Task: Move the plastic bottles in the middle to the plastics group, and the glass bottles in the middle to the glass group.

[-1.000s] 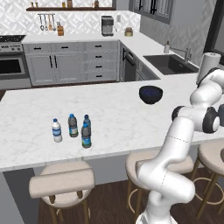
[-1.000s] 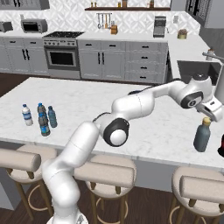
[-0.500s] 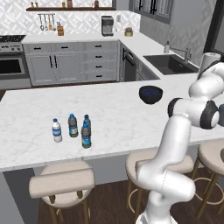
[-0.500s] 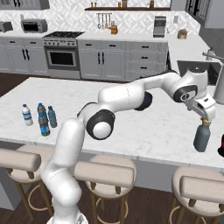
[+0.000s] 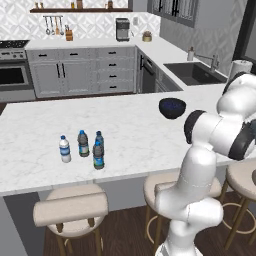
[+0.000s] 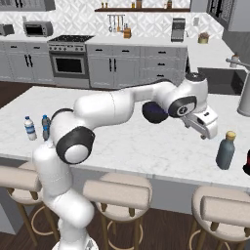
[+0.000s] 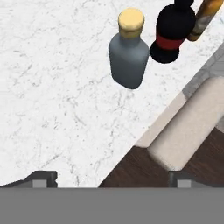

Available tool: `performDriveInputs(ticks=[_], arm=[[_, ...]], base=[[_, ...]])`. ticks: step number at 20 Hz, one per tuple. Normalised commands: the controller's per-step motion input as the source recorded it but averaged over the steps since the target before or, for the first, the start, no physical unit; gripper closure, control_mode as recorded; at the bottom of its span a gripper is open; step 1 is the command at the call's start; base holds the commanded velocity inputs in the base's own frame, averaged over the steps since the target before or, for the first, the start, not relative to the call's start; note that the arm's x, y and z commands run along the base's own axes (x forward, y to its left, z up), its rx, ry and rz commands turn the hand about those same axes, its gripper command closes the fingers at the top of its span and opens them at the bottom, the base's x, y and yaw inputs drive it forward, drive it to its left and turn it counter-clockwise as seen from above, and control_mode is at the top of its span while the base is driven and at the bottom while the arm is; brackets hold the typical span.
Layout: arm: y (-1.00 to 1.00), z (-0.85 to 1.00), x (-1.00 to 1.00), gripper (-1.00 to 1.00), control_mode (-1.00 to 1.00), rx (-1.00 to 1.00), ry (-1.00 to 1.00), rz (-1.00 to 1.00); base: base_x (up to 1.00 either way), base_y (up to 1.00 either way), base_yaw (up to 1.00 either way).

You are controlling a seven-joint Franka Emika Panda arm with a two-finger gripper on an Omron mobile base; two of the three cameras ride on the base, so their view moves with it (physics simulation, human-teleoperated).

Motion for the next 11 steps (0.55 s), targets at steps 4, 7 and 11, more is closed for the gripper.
performDriveInputs(ticks=[4,7,11], arm=[[1.00,0.01,-0.50,-1.00,-1.00,-0.14,0.08,0.17],[0.98,0.07,-0.50,-1.00,-1.00,-0.05,0.11,0.25],[0.94,0.13,-0.51,-1.00,-1.00,-0.03,0.06,0.36]], base=[[0.00,0.00,0.00],[0.00,0.00,0.00],[0.00,0.00,0.00]])
